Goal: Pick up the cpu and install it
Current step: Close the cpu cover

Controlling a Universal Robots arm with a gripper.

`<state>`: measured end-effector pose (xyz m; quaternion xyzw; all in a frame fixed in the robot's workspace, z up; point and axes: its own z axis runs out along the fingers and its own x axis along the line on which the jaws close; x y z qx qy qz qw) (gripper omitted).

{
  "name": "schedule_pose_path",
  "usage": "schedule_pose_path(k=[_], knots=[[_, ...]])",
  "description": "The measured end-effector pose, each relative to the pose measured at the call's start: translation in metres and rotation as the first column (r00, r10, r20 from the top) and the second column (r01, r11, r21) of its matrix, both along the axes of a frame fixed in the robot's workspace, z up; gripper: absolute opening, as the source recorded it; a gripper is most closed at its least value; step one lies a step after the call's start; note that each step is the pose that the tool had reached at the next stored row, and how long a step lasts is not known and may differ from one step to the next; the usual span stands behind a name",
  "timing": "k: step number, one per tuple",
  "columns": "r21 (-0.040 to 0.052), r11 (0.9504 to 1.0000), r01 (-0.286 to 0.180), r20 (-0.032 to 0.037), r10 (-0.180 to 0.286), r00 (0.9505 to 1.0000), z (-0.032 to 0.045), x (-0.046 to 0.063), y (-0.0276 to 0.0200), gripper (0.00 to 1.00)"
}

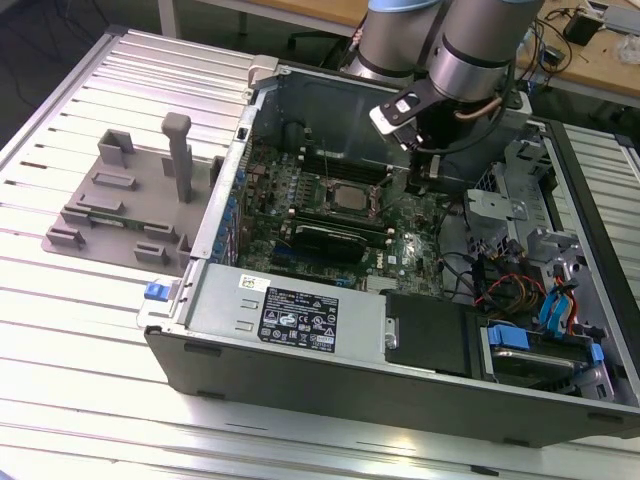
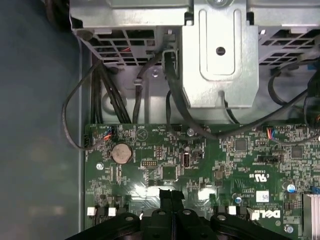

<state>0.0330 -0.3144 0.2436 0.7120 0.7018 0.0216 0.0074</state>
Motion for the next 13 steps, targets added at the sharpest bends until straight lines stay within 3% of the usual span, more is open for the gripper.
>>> schedule_pose_path(k=[5,13], knots=[[0.0001,1.0,0.002,0.0055,-0.002,1.0,0.0,-0.0074,0.0025,0.11],[0.0001,1.0,0.003,0.0061,-0.003,1.0,0.0,-0.0114,0.0057,0.11]])
